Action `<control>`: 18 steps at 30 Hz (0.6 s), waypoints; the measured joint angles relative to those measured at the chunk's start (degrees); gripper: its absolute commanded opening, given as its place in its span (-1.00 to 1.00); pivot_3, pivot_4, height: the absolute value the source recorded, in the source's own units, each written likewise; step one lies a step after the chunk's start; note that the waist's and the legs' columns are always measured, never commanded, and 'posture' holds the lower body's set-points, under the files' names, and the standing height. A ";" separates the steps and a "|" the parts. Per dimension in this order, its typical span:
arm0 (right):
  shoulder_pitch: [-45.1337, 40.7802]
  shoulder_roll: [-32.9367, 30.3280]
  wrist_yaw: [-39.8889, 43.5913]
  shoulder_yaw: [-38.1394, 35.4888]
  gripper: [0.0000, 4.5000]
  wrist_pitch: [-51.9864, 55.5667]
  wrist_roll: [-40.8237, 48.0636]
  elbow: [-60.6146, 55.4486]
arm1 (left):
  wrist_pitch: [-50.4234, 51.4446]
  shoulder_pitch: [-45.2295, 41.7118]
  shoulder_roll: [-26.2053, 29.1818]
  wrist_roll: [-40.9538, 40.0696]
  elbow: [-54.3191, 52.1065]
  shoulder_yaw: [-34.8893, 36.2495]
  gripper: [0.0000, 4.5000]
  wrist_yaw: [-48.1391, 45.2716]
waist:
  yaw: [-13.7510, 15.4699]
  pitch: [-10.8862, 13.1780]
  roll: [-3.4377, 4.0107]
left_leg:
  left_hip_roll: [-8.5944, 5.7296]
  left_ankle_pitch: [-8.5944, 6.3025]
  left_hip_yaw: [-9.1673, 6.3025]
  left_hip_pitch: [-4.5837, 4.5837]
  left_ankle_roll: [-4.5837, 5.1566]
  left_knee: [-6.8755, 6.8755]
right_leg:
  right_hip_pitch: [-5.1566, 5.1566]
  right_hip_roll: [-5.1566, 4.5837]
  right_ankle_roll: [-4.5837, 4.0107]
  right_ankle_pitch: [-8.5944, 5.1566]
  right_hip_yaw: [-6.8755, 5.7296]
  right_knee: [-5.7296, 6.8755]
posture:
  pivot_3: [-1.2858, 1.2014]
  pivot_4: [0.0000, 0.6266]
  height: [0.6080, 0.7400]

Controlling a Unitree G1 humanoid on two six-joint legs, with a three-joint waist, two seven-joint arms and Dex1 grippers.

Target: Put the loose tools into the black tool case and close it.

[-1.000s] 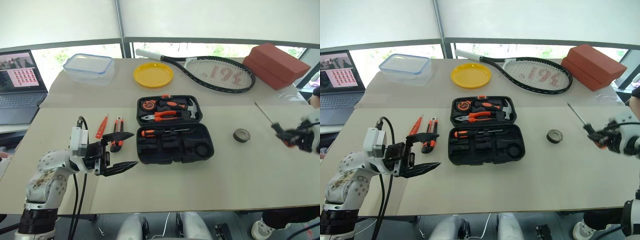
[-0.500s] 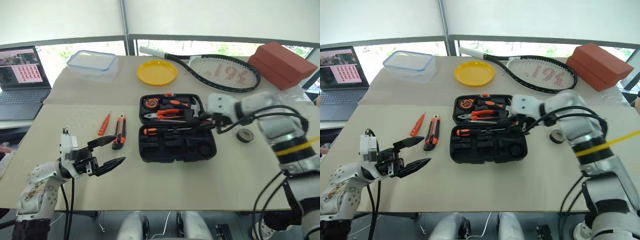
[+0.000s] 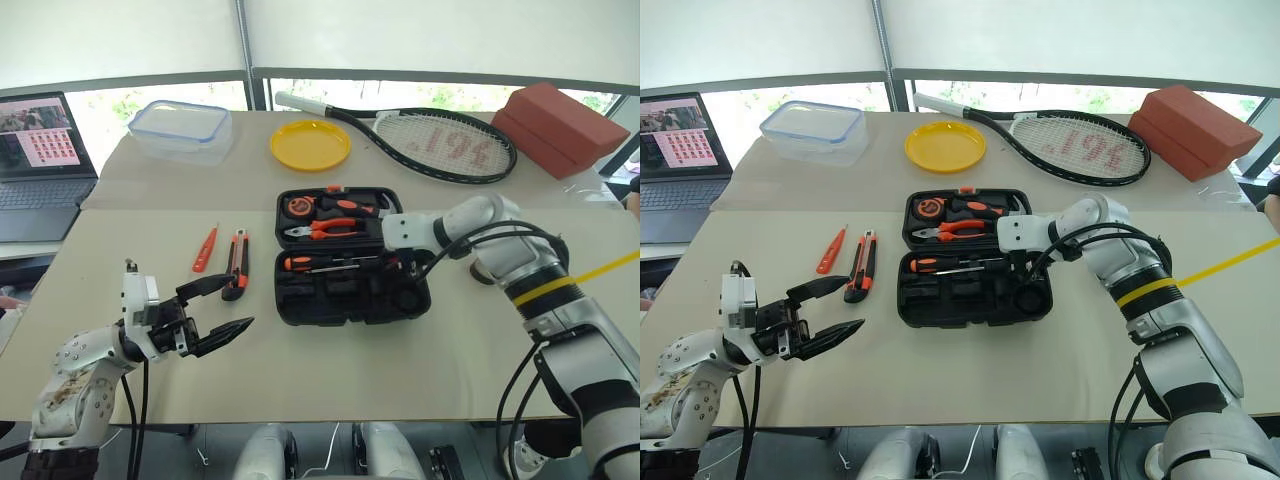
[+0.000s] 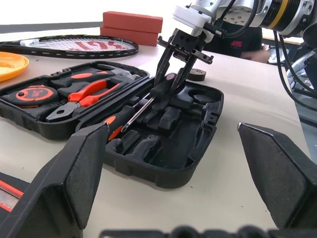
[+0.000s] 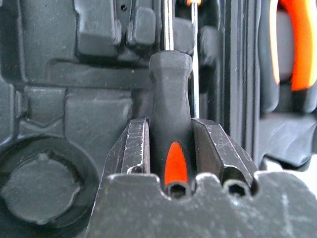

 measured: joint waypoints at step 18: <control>-3.86 -0.79 12.04 -10.91 0.10 4.99 14.69 -1.22 | -0.33 -1.80 0.01 0.12 0.73 -0.25 1.00 -0.53 | 0.04 0.00 0.00 | 0.01 -0.01 -0.01 0.09 0.02 0.00 | 0.07 0.00 0.00 0.00 0.01 0.01 | 0.03 -0.52 1.00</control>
